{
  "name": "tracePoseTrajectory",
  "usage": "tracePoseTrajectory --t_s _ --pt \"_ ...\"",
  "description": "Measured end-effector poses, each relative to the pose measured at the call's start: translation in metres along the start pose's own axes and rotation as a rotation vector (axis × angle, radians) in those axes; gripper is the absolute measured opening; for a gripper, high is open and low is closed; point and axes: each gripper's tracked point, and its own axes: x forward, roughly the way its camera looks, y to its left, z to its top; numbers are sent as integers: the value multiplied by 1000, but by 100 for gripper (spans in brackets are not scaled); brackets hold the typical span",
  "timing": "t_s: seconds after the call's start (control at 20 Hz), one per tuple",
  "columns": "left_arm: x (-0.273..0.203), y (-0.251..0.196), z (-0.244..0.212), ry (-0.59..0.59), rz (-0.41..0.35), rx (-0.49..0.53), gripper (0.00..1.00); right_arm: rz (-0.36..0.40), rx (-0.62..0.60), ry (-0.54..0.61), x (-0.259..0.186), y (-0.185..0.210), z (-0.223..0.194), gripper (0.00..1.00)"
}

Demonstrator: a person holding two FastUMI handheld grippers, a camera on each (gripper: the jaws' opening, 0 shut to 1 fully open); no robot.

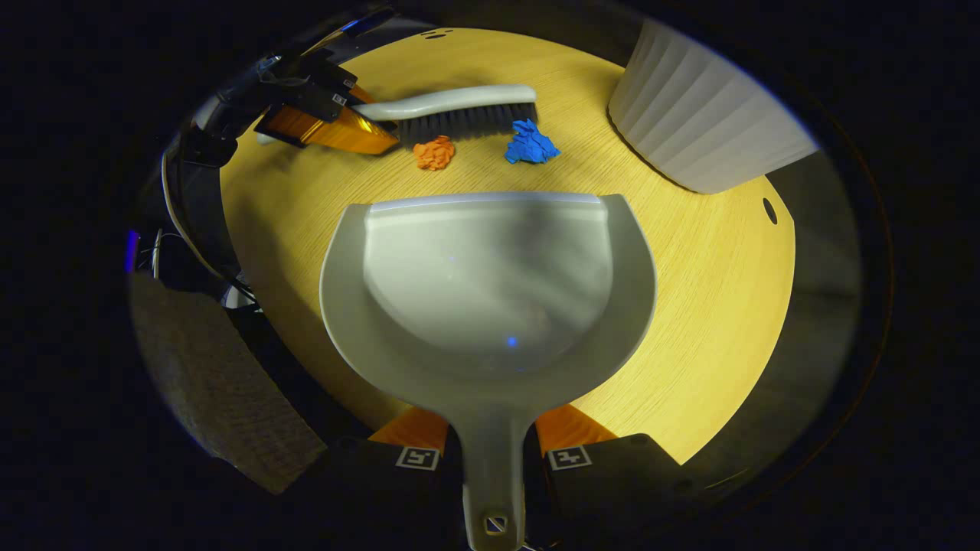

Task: Pick up the small broom and dustpan from the desktop, sweep the trash into the dustpan with the broom, and then empty the trash into the garbage bin.

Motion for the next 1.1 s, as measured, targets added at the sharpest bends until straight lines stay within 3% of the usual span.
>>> tracePoseTrajectory --t_s 0.35,0.45,0.5,0.8,0.85,0.95,1.05,1.1 --pt "0 -51 -3 23 -221 80 25 4 -23 -42 9 -4 0 36" --pt "-1 -61 -6 30 -253 77 27 2 -5 -75 13 -4 4 33" --pt "-3 -60 -5 20 -246 62 27 0 14 -98 17 -1 4 39" --pt "-26 -44 9 -100 -142 -39 27 -57 97 -223 27 6 8 33" --pt "-30 -35 6 -115 -113 -56 27 -68 111 -242 30 6 8 36" --pt "-39 -15 1 -137 -66 -100 27 -72 140 -264 26 5 10 33" --pt "-39 -1 -8 -153 -27 -145 27 -78 157 -277 27 1 11 39" --pt "-39 5 -12 -154 -21 -165 26 -75 162 -268 29 1 8 36"
